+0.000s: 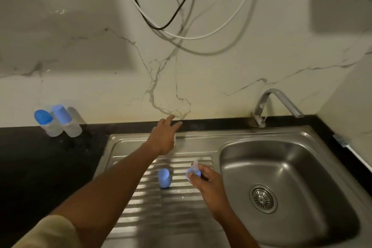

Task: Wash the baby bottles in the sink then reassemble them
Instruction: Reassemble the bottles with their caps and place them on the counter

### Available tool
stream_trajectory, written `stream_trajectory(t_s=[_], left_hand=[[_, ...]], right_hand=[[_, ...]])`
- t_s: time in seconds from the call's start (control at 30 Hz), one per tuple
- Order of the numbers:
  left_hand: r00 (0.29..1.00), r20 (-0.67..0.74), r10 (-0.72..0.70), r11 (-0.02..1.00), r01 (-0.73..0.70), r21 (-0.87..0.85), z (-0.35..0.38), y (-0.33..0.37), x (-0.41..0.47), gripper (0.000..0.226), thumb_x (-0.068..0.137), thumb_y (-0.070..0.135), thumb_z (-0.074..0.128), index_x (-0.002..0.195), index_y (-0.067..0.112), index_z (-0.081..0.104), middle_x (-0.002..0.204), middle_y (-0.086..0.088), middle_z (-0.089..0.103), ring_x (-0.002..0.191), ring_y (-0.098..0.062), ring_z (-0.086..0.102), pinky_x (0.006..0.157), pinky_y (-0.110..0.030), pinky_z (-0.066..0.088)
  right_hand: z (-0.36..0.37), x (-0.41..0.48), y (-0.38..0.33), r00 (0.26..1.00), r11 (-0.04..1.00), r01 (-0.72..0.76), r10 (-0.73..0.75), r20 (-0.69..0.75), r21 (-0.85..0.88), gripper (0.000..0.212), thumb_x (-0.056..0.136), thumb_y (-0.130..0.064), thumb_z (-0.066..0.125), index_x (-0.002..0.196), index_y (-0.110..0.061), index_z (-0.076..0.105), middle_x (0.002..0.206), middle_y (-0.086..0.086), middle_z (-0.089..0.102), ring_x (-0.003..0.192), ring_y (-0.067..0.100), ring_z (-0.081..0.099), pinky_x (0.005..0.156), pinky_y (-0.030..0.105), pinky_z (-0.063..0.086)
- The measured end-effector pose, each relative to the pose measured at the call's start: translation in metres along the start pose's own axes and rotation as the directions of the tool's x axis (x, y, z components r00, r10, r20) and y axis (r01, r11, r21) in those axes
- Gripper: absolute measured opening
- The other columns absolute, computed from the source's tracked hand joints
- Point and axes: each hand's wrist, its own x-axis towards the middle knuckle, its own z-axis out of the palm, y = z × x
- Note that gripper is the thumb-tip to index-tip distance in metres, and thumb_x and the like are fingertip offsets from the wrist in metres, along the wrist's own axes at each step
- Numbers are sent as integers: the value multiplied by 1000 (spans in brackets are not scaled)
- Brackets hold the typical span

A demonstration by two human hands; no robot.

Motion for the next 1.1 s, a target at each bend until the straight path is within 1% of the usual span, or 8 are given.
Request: stream_trajectory(t_s=[0.23,0.33,0.4,0.47,0.53,0.73,0.87,1.1], left_hand=[[972,234,-38,910,-63,410,23,-7,31,75,89,16,69,153,24,32,158,-14,23,140,-40,32,111,-52,38],[987,151,-58,955,11,297,25,-15,32,62,87,15,70,144,22,46,143,-10,40,128,-33,46,104,-44,45],[988,44,-151,987,153,-43,22,-20,21,58,85,17,74,138,21,52,135,-8,49,121,-30,53,99,-39,47],[949,-15,-314,795,254,-551,12,-15,-5,53,81,21,81,129,18,59,125,-6,59,112,-26,59,92,-35,49],[925,67,-375,382,220,-898,-1,4,-43,43,82,22,80,120,17,62,119,-8,64,102,-28,67,86,-42,58],[942,166,-291,-242,95,-966,-13,49,-135,40,83,11,69,122,10,59,110,-17,73,99,-45,70,94,-56,54],[953,164,-253,-360,64,-931,-15,47,-179,45,86,10,71,126,4,51,115,-28,68,99,-51,68,89,-51,58],[990,140,-3,-251,135,-959,-27,17,-244,53,75,36,81,116,4,71,121,-30,65,102,-36,67,88,-50,55]], right_hand=[[-18,19,13,999,996,-37,35,27,87,9,88,-6,71,96,-5,74,93,21,71,83,17,67,79,27,55],[-22,23,12,998,991,-62,58,31,122,10,89,-10,71,99,-8,74,97,20,71,87,17,67,80,29,54],[-22,27,5,994,975,-109,105,31,196,14,91,-12,68,105,-8,72,103,16,72,95,20,68,83,33,54],[-21,35,-6,989,944,-148,146,29,295,20,94,-15,63,113,-12,69,111,9,72,105,21,68,90,39,55],[-16,46,-25,989,911,-145,145,30,387,24,95,-20,60,118,-15,66,117,6,71,110,21,67,94,42,55],[14,50,-88,974,905,-66,-33,226,419,41,90,-32,57,126,-13,60,125,12,67,116,26,64,97,42,53],[38,20,-99,899,982,-18,-67,432,190,46,97,-40,56,134,-14,55,127,7,65,116,23,62,95,37,51],[53,-24,-121,758,996,-41,-20,652,78,59,90,-39,67,137,-7,51,131,15,61,121,30,58,96,40,50]])
